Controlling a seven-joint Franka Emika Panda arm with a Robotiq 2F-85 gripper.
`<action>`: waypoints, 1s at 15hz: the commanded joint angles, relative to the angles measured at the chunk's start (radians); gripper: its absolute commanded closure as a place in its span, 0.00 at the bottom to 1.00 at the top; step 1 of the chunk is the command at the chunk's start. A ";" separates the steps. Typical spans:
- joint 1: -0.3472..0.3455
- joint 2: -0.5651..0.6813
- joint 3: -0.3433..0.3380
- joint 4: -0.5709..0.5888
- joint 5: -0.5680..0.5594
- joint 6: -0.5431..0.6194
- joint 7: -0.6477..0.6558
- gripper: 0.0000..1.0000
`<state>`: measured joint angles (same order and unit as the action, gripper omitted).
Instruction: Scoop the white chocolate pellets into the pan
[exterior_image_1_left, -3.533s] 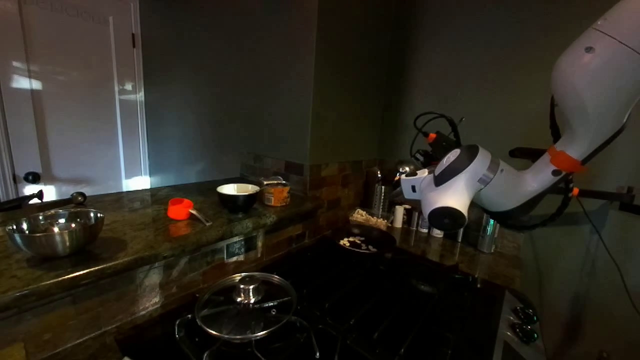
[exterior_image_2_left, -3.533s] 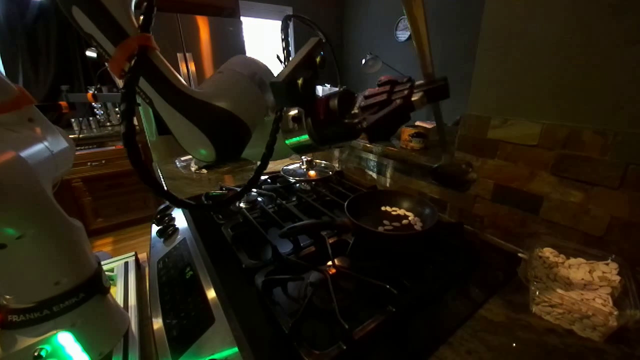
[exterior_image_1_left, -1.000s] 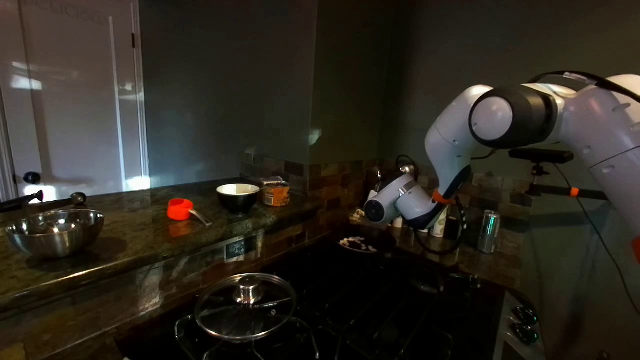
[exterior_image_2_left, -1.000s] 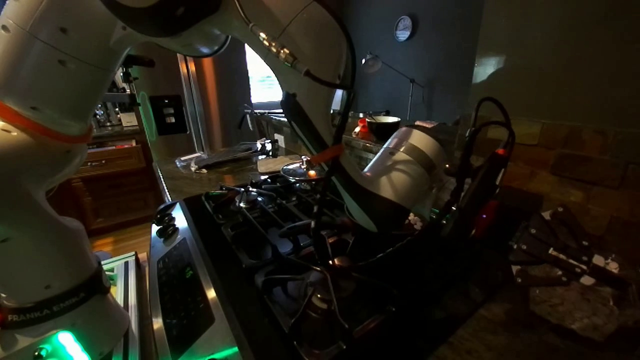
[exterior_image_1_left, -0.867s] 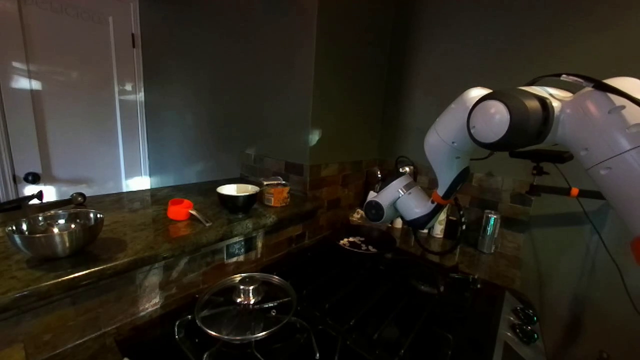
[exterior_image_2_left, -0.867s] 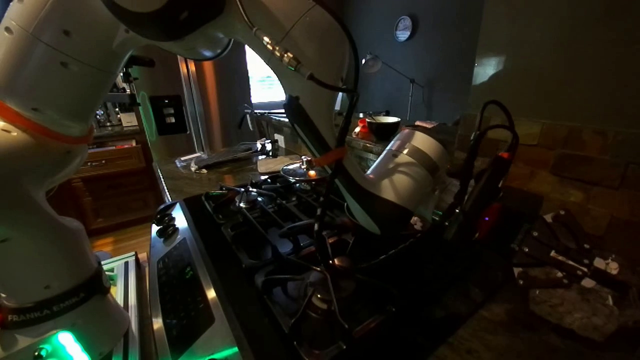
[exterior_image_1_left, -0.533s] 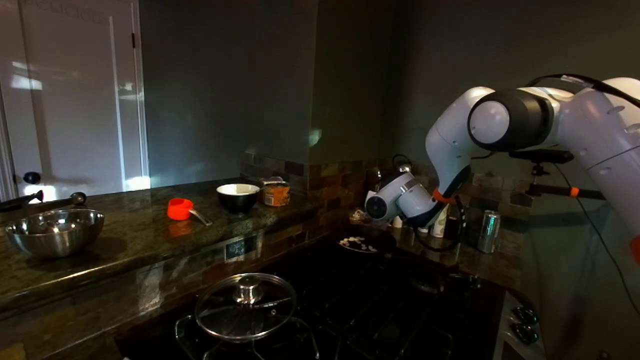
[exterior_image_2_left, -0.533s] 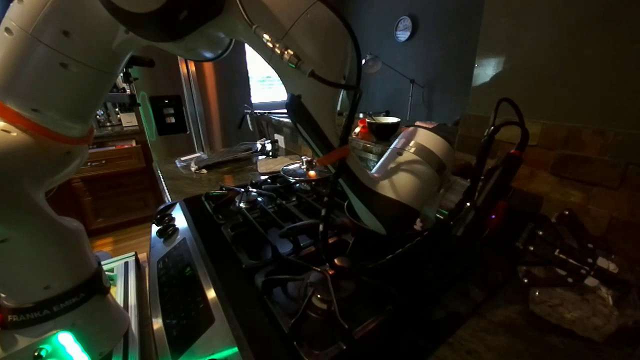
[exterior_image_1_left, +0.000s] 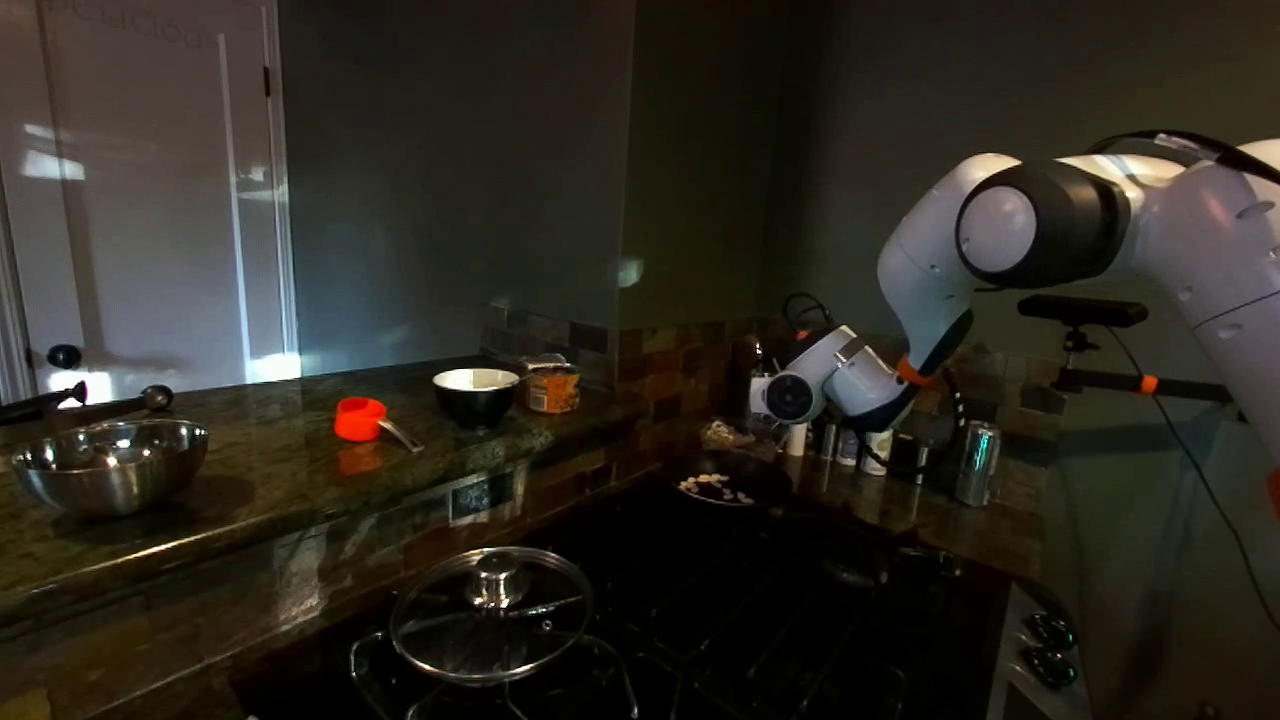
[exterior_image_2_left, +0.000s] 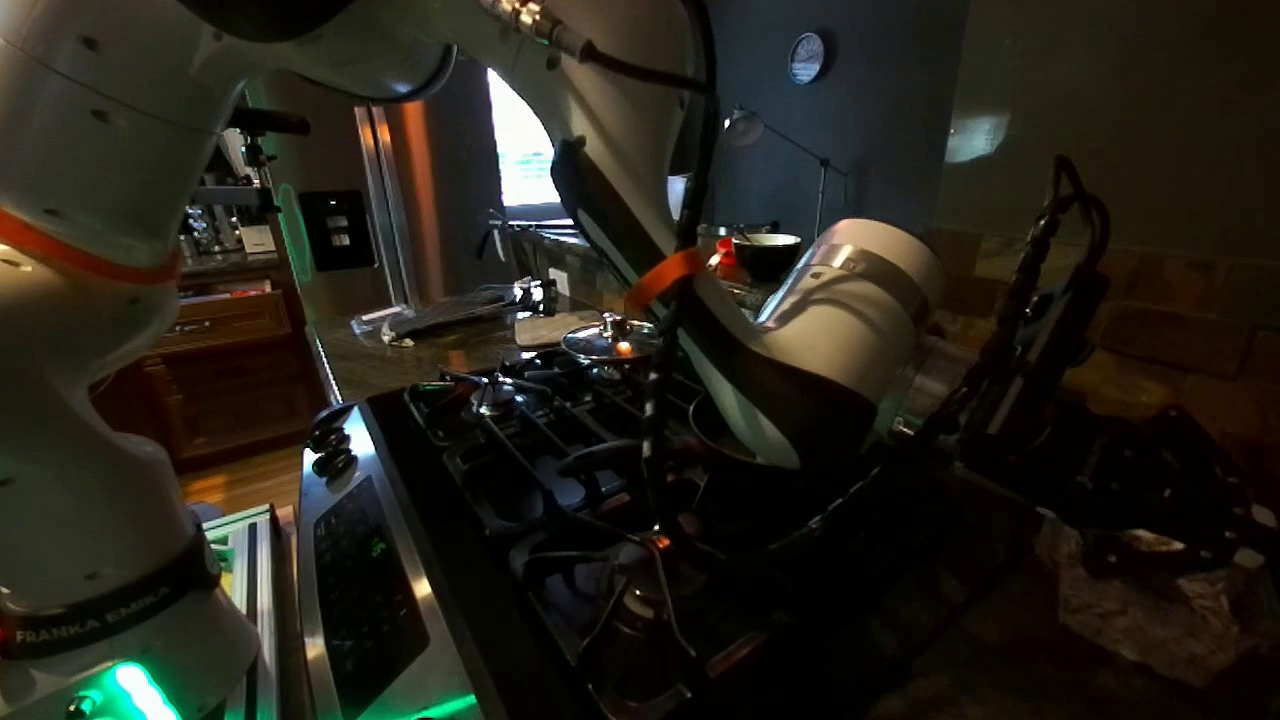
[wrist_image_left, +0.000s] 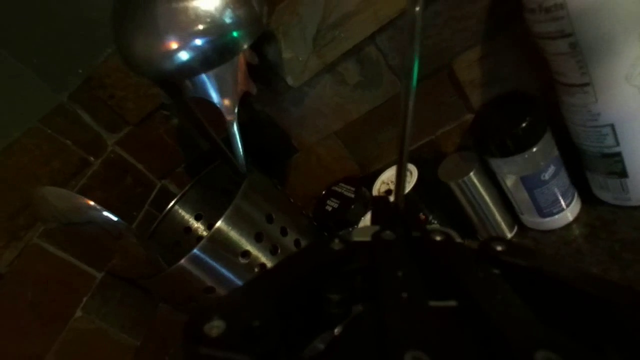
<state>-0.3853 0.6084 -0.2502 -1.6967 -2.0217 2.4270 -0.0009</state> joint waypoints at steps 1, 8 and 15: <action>-0.001 -0.045 -0.025 -0.077 -0.068 0.033 -0.112 0.99; 0.019 -0.077 -0.038 -0.122 -0.090 -0.060 -0.182 0.99; 0.024 -0.091 0.001 -0.166 -0.042 -0.196 -0.013 0.99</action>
<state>-0.3662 0.5441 -0.2647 -1.8088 -2.0797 2.2652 -0.0833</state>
